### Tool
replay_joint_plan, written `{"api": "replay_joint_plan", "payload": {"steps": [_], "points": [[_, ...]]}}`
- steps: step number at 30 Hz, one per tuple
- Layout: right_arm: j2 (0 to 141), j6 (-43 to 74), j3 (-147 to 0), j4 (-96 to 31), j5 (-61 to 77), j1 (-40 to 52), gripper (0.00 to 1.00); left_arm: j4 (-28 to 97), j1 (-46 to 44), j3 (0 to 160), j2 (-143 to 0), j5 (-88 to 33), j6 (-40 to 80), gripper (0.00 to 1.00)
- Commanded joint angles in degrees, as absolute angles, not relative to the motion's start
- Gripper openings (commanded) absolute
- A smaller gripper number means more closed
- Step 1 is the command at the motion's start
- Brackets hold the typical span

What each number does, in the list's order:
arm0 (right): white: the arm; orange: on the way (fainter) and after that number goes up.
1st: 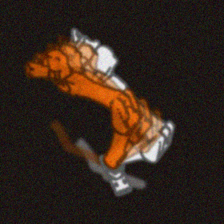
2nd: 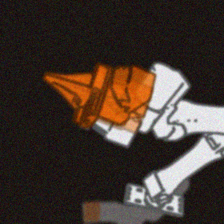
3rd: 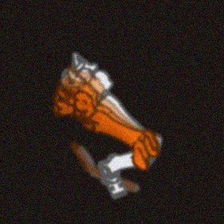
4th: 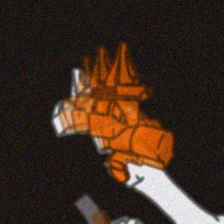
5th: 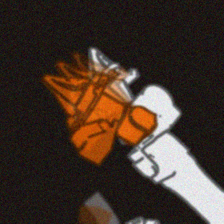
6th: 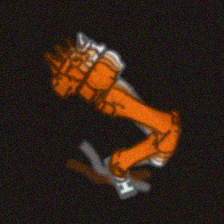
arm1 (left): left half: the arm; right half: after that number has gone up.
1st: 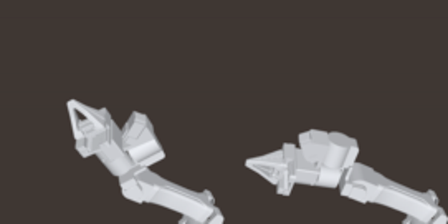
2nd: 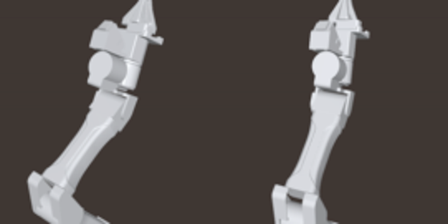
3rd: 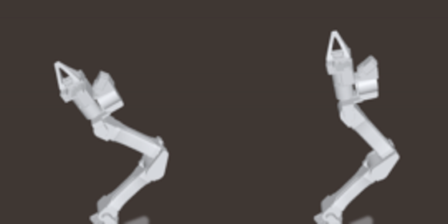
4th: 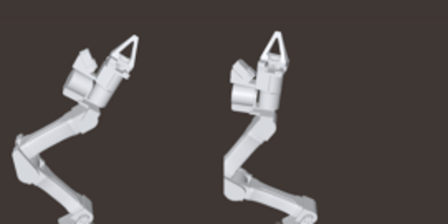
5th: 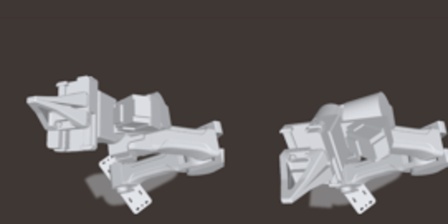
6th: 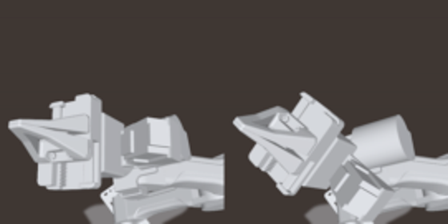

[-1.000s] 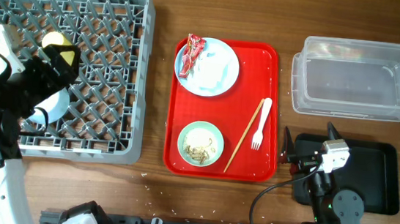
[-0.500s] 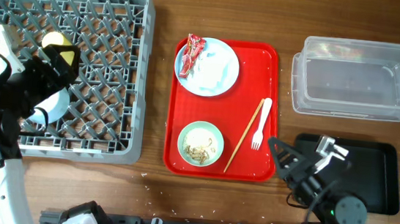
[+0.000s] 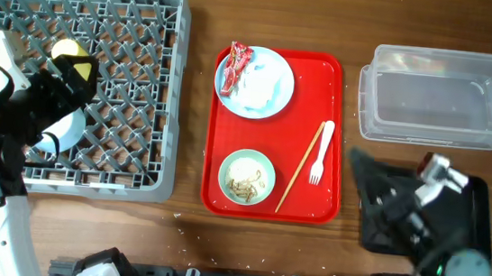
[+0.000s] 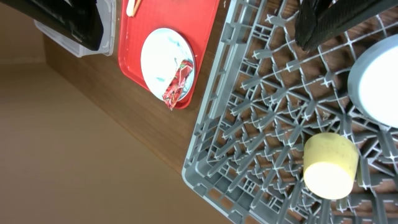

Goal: Sort waste into correct bins and load items into the dishwasher rack
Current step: 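Reach the right gripper to the white tissue on the blue plate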

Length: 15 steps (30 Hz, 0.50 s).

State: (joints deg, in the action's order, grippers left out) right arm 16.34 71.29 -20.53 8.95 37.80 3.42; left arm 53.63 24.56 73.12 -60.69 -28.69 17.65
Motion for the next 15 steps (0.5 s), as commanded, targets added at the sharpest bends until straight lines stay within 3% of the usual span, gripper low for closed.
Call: {"api": "replay_joint_plan", "payload": {"steps": [1,8,15], "points": [[31.3,45.5,-34.9,-1.4,43.8,3.4,1.00,53.5,24.3,73.2,-60.5,-28.4,17.1,1.00],[57.0,25.4,-59.5,-22.9,44.6,7.3,1.00,53.5,24.3,73.2,-60.5,-28.4,17.1,1.00],[80.6,17.6,-82.1,-44.8,15.2,22.0,1.00,53.5,24.3,73.2,-60.5,-28.4,17.1,1.00]]}}
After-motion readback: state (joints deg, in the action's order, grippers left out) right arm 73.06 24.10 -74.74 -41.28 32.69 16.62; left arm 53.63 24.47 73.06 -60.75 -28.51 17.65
